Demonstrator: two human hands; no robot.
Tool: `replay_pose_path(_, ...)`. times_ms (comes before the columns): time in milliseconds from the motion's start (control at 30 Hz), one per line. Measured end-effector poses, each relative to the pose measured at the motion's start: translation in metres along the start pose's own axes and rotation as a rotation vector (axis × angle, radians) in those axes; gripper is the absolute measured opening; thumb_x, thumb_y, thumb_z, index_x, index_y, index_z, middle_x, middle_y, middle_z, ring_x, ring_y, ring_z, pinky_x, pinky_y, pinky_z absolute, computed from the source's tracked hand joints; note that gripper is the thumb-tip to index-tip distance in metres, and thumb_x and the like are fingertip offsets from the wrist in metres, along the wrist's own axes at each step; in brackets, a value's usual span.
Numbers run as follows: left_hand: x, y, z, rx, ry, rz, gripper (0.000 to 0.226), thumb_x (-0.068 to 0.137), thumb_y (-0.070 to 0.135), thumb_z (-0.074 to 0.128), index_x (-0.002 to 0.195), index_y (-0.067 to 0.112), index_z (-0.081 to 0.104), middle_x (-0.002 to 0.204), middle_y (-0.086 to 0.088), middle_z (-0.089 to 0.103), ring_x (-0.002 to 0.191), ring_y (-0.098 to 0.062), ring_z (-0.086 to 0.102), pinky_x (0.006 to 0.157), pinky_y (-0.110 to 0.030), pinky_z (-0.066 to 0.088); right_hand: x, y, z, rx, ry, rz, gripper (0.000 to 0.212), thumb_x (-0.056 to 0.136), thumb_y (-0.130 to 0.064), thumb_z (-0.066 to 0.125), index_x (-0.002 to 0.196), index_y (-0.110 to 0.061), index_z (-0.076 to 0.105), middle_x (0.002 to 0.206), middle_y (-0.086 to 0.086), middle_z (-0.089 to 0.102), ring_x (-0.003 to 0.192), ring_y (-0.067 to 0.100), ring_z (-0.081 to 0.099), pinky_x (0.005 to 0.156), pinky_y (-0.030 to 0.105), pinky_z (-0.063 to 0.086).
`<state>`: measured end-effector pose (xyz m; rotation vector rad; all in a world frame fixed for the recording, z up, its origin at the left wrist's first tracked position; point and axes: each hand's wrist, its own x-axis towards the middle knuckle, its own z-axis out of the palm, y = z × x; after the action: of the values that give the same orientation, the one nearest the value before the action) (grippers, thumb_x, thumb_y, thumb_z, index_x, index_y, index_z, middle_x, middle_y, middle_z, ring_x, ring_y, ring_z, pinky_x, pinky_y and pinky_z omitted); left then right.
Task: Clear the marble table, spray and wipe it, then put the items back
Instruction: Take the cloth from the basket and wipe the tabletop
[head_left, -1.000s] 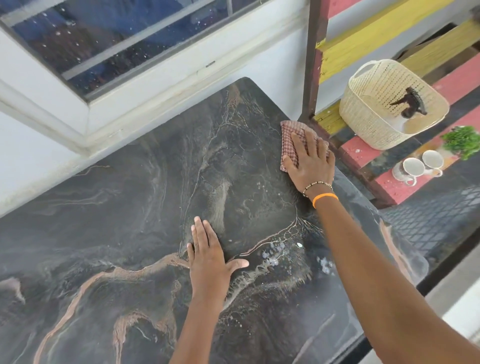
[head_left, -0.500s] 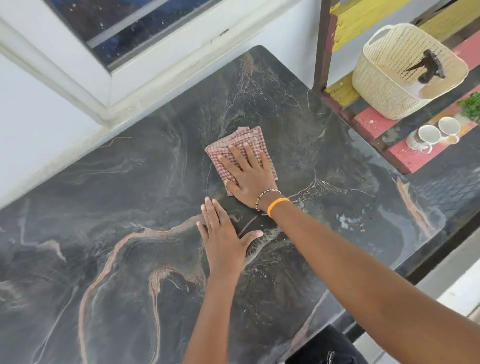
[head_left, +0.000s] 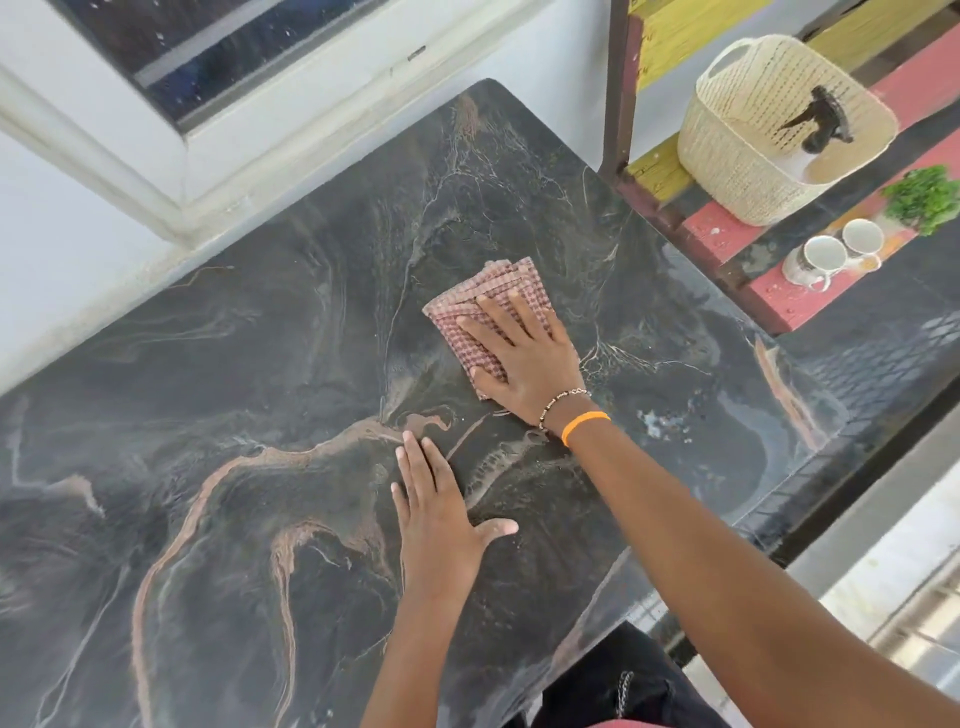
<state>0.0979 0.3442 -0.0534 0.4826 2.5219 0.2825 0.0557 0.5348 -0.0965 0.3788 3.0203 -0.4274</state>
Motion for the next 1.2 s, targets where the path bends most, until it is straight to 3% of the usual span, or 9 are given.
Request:
replay_pose_path(267, 0.001, -0.002, 0.002, 0.047, -0.016, 0.0, 0.127, 0.066, 0.073, 0.055, 0.144, 0.007, -0.022, 0.152, -0.01, -0.03, 0.142, -0.025, -0.023, 0.117, -0.042, -0.003, 0.002, 0.109, -0.035, 0.03, 0.052, 0.422, 0.06, 0.091, -0.051, 0.035, 0.146, -0.039, 0.015, 0.16, -0.008, 0.009, 0.148, 0.024, 0.003, 0.116, 0.051, 0.007)
replay_pose_path(533, 0.0, -0.006, 0.006, 0.016, 0.023, 0.027, 0.127, 0.065, 0.074, 0.053, 0.144, 0.007, -0.021, 0.153, -0.01, -0.029, 0.142, -0.025, -0.023, 0.117, -0.042, -0.004, -0.049, 0.06, -0.019, 0.104, 0.097, 0.714, 0.061, 0.094, -0.046, 0.028, 0.149, -0.032, 0.007, 0.161, 0.0, 0.0, 0.147, 0.029, -0.005, 0.116, 0.055, 0.001)
replay_pose_path(800, -0.02, -0.041, -0.001, -0.024, 0.107, 0.014, 0.129, 0.052, 0.084, 0.027, 0.145, 0.005, -0.016, 0.155, -0.011, -0.022, 0.143, -0.025, -0.021, 0.116, -0.043, -0.007, -0.075, -0.043, 0.014, 0.046, 0.01, 0.326, 0.059, 0.094, -0.046, 0.028, 0.148, -0.034, 0.009, 0.16, -0.001, 0.005, 0.147, 0.029, 0.002, 0.114, 0.055, 0.004)
replay_pose_path(1000, -0.069, -0.119, -0.011, 0.021, 0.126, -0.179, 0.126, 0.064, 0.074, 0.051, 0.146, 0.003, -0.013, 0.156, -0.014, -0.018, 0.144, -0.027, -0.017, 0.118, -0.045, -0.001, -0.066, -0.145, 0.038, 0.06, -0.1, -0.005, 0.06, 0.093, -0.044, 0.033, 0.148, -0.033, 0.012, 0.16, 0.0, 0.005, 0.147, 0.03, 0.0, 0.115, 0.053, 0.0)
replay_pose_path(1200, -0.114, -0.177, -0.013, -0.018, 0.138, -0.354, 0.127, 0.064, 0.069, 0.058, 0.146, 0.0, -0.009, 0.157, -0.017, -0.013, 0.145, -0.029, -0.013, 0.116, -0.049, 0.003, -0.108, -0.233, 0.066, 0.053, -0.215, -0.386, 0.058, 0.09, -0.043, 0.04, 0.146, -0.035, 0.023, 0.159, -0.002, 0.015, 0.147, 0.027, 0.005, 0.115, 0.052, 0.003)
